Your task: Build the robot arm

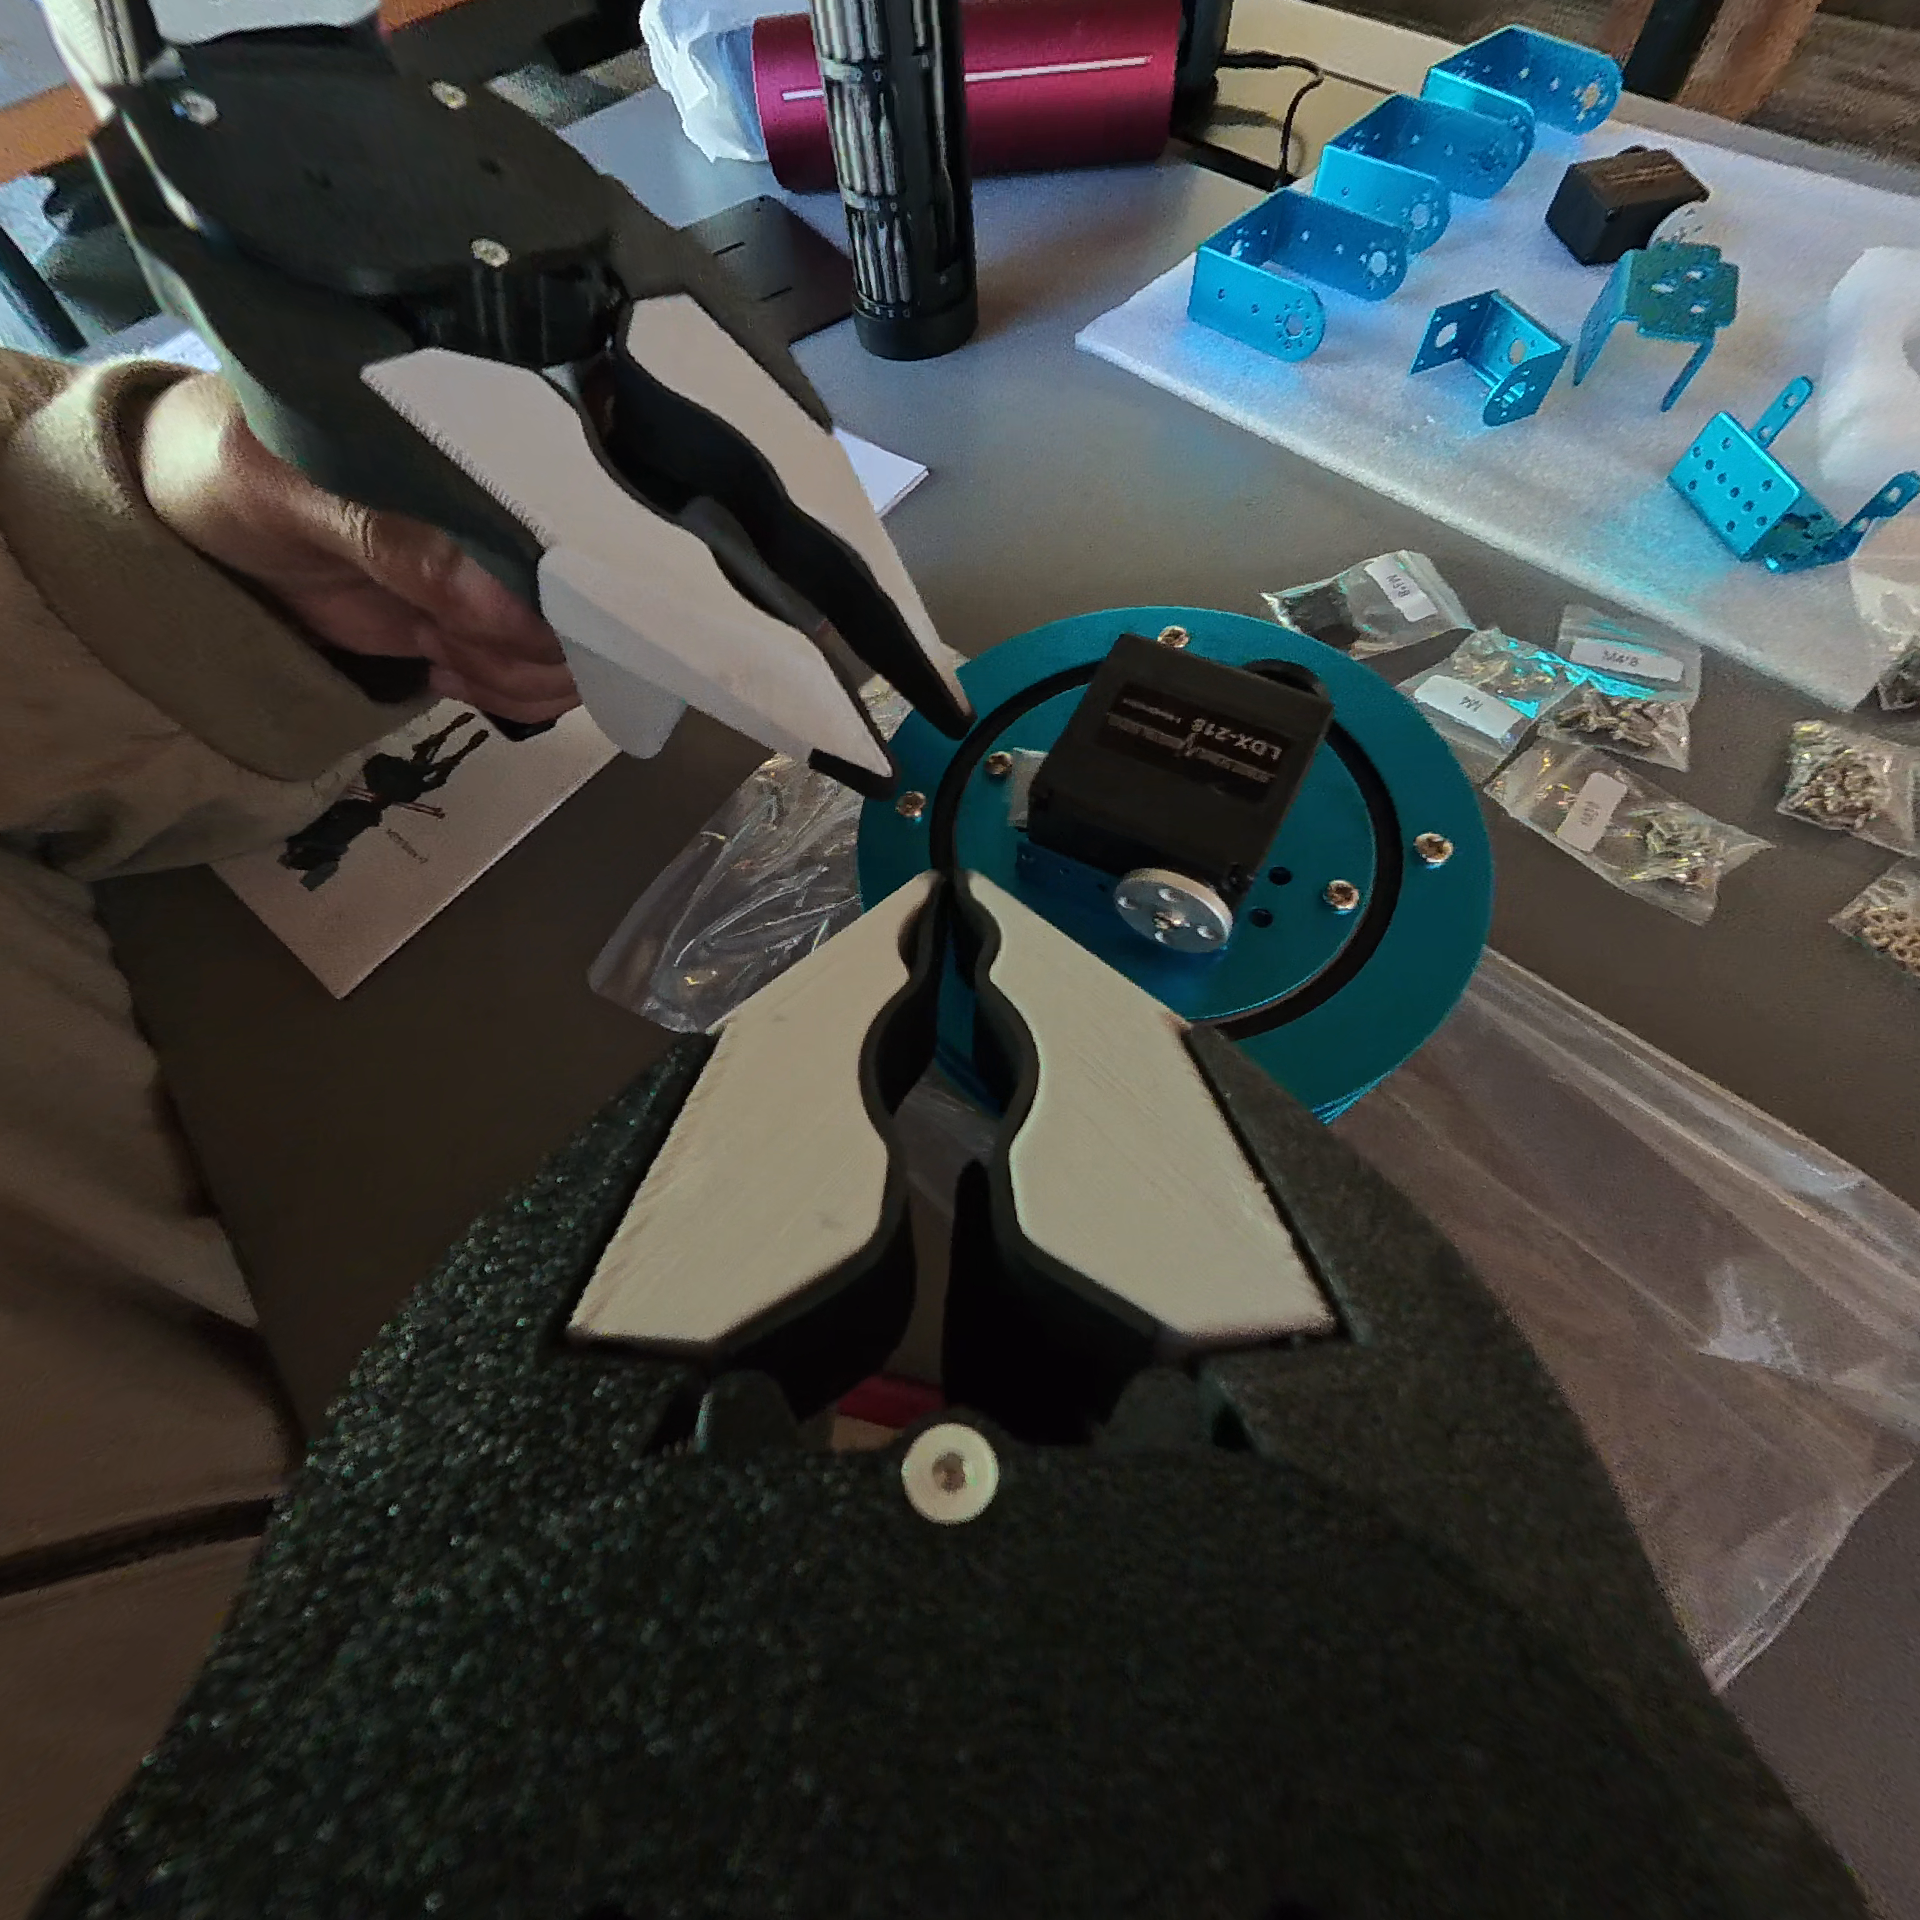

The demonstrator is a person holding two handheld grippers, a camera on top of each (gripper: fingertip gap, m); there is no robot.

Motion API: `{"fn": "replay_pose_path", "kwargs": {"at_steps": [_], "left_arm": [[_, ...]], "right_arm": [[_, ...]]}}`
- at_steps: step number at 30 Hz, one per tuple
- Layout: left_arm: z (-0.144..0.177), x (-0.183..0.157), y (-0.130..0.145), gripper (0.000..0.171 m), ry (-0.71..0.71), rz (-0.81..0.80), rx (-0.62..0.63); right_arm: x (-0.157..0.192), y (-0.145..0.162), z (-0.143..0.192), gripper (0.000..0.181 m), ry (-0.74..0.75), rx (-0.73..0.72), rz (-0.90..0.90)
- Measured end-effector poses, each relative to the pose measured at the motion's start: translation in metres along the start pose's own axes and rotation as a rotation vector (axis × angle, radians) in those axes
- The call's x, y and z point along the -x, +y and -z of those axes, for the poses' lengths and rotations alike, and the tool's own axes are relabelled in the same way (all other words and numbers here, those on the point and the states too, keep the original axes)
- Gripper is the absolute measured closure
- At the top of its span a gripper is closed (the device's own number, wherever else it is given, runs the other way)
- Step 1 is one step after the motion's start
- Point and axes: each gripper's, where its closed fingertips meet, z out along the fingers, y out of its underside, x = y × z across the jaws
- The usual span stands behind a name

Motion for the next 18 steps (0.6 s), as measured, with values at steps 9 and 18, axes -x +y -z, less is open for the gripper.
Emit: {"fn": "replay_pose_path", "kwargs": {"at_steps": [9, 18], "left_arm": [[-0.005, -0.006, 0.006, 0.155, -0.062, -0.182, 0.036], [-0.011, -0.005, 0.011, 0.163, -0.065, -0.181, 0.052]], "right_arm": [[-0.008, -0.007, 0.015, 0.181, -0.075, -0.095, -0.087], [0.0, 0.001, 0.011, 0.175, -0.001, 0.122, 0.421]]}}
